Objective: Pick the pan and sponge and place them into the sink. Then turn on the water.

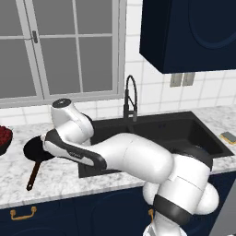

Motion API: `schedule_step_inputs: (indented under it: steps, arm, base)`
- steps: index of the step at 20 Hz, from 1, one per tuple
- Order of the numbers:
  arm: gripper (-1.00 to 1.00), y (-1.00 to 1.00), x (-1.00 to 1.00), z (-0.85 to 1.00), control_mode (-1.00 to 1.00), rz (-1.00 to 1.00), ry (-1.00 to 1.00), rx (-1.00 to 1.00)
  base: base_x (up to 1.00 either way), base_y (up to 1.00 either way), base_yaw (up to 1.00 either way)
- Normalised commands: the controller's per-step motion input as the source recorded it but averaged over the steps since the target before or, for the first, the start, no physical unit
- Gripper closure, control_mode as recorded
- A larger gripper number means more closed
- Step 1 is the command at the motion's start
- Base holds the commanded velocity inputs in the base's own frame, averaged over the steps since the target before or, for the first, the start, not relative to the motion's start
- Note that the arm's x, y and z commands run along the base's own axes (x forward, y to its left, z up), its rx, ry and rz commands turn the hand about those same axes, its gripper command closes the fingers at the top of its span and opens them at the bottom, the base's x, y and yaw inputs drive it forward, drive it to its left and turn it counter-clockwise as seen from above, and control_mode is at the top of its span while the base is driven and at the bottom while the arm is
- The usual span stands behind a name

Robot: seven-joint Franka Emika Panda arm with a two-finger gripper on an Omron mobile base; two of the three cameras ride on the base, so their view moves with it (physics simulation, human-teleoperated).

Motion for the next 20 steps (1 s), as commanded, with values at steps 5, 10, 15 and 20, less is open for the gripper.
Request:
schedule_step_inputs:
  steps: [5, 10, 15, 20]
  arm:
    - [-1.0, 0.82, 0.26, -0.43, -1.0, -0.05, 0.0, -0.02]
    - [-1.0, 0.62, 0.3, -0.28, -1.0, -0.02, 0.0, 0.0]
    - [-1.0, 0.66, 0.27, -0.35, -1.0, -0.01, 0.18, 0.0]
    - [-1.0, 0.73, 0.24, -0.37, -1.0, -0.01, 0.22, -0.06]
  base:
    - [0.0, 0.0, 0.0]
    - [0.0, 0.0, 0.0]
    - [0.0, 0.0, 0.0]
    - [0.0, 0.0, 0.0]
